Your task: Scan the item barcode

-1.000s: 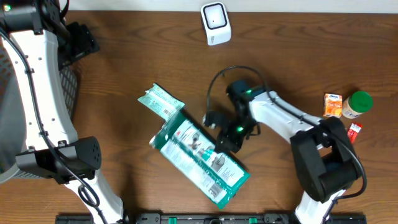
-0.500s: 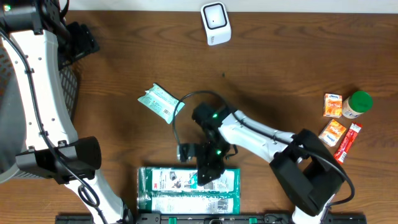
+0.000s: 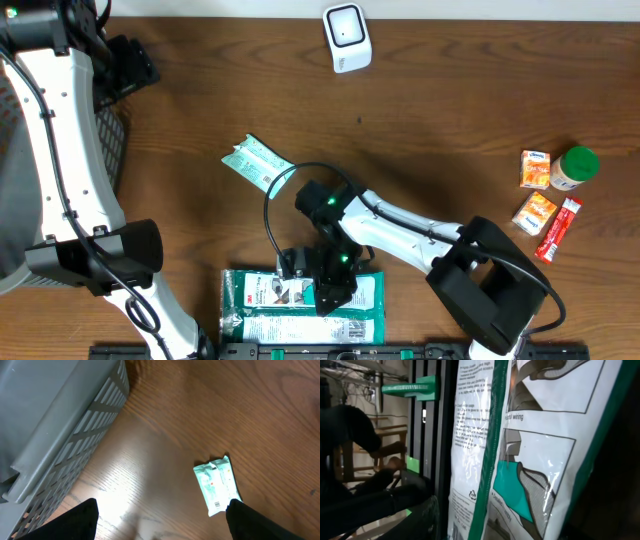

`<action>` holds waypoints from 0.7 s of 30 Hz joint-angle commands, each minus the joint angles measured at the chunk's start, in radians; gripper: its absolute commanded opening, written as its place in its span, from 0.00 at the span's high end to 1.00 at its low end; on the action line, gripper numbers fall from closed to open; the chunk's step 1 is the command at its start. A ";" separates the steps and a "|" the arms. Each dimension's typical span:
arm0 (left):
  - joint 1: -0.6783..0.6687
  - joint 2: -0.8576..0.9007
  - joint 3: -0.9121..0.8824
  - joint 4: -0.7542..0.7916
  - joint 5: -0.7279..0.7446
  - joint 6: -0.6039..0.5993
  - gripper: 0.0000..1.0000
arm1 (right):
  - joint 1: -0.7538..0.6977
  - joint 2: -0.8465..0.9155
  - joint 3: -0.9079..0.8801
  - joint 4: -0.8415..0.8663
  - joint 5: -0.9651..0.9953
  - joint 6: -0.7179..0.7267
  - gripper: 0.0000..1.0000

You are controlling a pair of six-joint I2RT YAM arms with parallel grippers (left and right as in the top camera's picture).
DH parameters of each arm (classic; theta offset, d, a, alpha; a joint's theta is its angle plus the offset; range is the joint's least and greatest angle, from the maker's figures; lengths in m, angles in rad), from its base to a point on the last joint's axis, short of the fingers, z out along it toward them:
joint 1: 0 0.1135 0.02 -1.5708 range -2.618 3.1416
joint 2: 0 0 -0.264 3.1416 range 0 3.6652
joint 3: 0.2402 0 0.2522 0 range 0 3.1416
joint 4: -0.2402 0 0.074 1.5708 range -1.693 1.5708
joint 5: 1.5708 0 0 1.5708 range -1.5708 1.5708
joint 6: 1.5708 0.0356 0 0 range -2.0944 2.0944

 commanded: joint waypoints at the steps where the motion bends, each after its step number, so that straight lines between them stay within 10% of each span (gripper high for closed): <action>1: 0.004 0.007 0.004 -0.056 -0.013 0.014 0.18 | 0.013 0.000 0.001 0.003 -0.008 -0.010 0.50; 9: 0.004 0.007 0.004 -0.056 -0.013 0.014 0.18 | 0.048 0.000 0.001 -0.026 -0.045 0.039 0.59; 21: 0.004 0.007 0.004 -0.056 -0.013 0.014 0.17 | 0.083 0.000 0.002 -0.029 -0.024 0.074 0.99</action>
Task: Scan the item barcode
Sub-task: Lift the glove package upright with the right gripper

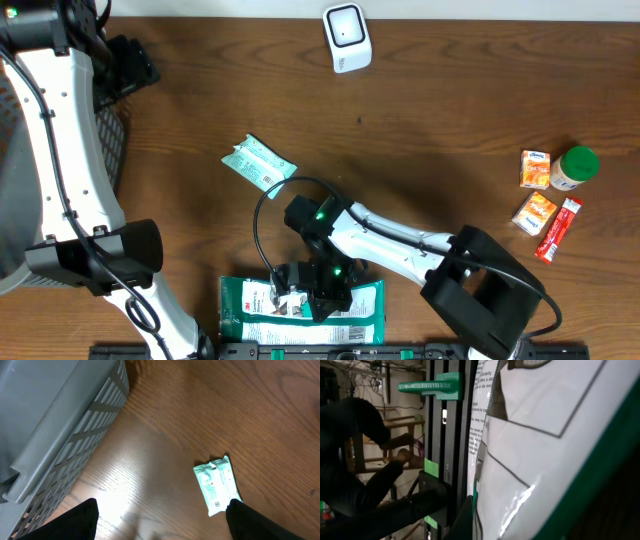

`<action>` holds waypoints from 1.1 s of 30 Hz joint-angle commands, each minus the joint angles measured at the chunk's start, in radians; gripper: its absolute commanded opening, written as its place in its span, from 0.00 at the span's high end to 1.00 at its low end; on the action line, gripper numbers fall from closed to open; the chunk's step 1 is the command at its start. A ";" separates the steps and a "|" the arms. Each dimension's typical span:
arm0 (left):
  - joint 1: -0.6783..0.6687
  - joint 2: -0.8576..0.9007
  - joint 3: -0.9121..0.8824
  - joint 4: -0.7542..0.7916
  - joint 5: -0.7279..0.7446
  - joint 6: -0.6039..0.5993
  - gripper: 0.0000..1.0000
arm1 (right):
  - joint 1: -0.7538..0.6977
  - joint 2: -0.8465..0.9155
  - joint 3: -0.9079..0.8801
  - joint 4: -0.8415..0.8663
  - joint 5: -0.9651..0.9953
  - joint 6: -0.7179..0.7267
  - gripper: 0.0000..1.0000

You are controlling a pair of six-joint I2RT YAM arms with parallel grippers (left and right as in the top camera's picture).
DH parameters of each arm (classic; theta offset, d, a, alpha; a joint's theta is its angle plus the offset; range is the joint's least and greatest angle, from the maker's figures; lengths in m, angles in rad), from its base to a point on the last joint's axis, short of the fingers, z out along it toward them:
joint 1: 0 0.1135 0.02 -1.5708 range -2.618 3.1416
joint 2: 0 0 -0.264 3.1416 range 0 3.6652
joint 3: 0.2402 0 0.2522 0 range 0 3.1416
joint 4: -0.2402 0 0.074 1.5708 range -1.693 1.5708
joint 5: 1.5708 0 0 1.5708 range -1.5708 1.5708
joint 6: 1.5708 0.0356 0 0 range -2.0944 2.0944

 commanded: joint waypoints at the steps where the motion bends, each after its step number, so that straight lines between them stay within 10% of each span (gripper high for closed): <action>1: 0.004 0.007 0.004 -0.056 -0.013 0.014 0.17 | 0.000 0.000 0.003 -0.002 -0.016 0.036 0.99; 33: 0.004 0.007 0.004 -0.056 -0.013 0.014 0.18 | -0.205 -0.001 0.356 -0.068 0.086 0.368 0.99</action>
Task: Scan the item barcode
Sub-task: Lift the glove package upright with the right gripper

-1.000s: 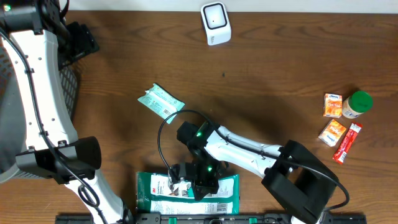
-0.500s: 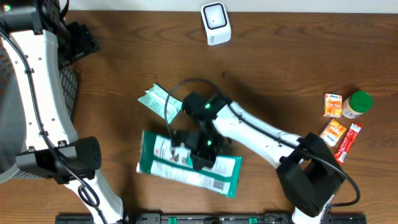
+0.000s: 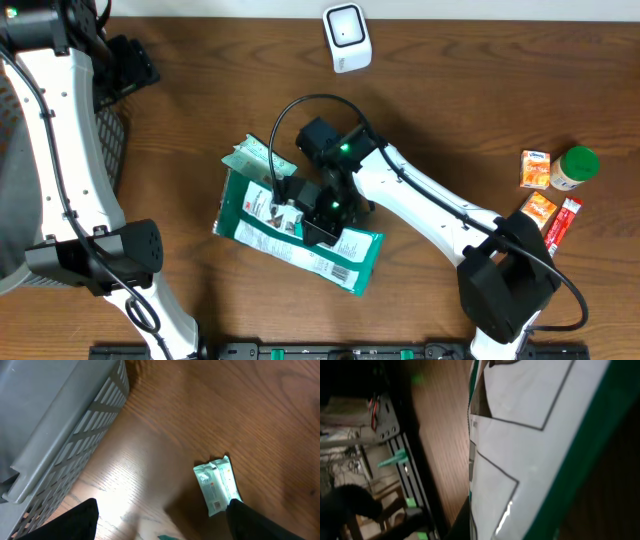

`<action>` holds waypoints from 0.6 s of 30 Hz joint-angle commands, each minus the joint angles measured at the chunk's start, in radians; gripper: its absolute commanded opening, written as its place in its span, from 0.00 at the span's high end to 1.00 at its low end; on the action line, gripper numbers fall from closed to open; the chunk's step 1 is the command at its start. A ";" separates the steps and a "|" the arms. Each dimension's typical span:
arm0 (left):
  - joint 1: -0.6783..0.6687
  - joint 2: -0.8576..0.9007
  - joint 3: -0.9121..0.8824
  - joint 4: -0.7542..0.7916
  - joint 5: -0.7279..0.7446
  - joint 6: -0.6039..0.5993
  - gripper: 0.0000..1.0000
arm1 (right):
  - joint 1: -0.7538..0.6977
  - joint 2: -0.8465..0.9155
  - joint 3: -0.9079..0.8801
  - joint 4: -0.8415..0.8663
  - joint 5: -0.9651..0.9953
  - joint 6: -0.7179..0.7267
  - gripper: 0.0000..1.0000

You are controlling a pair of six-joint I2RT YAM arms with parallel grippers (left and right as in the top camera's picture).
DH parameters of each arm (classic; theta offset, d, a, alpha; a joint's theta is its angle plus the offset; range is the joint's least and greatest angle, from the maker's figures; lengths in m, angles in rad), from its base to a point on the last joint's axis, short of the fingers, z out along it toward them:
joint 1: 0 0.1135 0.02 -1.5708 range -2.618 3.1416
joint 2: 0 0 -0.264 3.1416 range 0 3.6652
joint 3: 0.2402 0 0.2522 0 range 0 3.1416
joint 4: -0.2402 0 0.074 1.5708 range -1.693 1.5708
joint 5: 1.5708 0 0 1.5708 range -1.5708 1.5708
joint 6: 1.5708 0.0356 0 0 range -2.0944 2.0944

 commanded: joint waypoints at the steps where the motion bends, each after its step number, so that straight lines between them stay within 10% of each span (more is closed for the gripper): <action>1: 0.004 0.007 0.004 -0.056 -0.013 0.014 0.18 | 0.003 -0.001 0.022 0.018 -0.037 0.044 0.99; 18: 0.004 0.007 0.004 -0.056 -0.013 0.014 0.18 | -0.110 -0.001 0.435 -0.265 -0.041 0.071 0.99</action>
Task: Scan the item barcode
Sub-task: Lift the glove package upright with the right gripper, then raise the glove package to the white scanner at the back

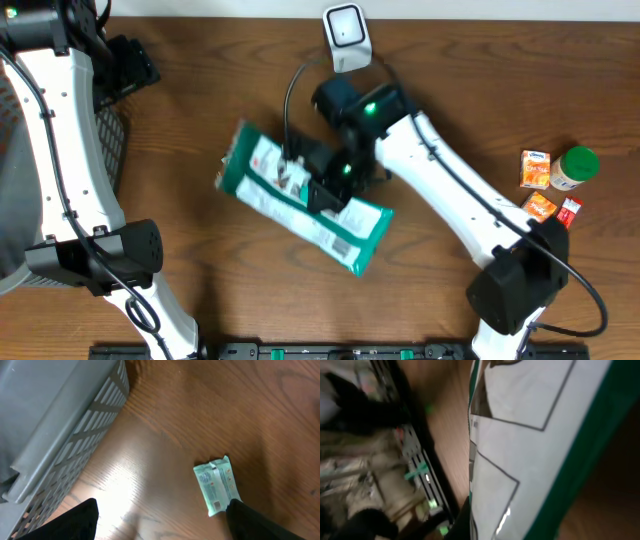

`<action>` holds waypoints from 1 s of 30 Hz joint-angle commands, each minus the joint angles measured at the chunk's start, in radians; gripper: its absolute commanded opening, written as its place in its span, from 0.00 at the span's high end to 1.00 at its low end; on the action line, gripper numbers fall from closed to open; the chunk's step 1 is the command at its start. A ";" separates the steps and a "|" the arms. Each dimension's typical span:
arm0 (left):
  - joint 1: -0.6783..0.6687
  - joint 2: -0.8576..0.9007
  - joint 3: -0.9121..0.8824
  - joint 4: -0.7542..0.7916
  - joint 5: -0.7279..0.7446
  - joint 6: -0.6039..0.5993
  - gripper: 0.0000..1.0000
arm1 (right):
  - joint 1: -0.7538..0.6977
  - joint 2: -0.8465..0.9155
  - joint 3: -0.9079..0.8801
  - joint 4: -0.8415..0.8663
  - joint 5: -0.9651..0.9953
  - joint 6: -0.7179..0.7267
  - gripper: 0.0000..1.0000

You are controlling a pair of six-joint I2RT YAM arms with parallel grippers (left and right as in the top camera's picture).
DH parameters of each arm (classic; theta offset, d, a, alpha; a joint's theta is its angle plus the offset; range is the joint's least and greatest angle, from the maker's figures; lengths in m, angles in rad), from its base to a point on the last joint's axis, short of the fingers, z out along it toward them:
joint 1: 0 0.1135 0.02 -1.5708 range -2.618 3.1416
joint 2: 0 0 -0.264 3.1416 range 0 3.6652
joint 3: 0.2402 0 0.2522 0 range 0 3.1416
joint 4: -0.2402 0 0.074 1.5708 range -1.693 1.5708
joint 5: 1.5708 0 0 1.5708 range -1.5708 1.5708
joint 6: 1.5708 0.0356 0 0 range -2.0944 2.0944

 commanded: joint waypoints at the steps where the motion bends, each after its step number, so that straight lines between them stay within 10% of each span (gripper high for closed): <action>1: 0.004 0.007 0.004 -0.056 -0.013 0.014 0.18 | -0.008 -0.006 0.130 -0.016 -0.022 0.009 0.99; 18: 0.004 0.007 0.004 -0.056 -0.013 0.014 0.18 | -0.019 -0.006 0.618 0.061 0.311 0.289 0.99; 30: 0.004 0.007 0.004 -0.056 -0.013 0.014 0.18 | -0.020 -0.004 0.740 0.084 0.499 0.112 0.99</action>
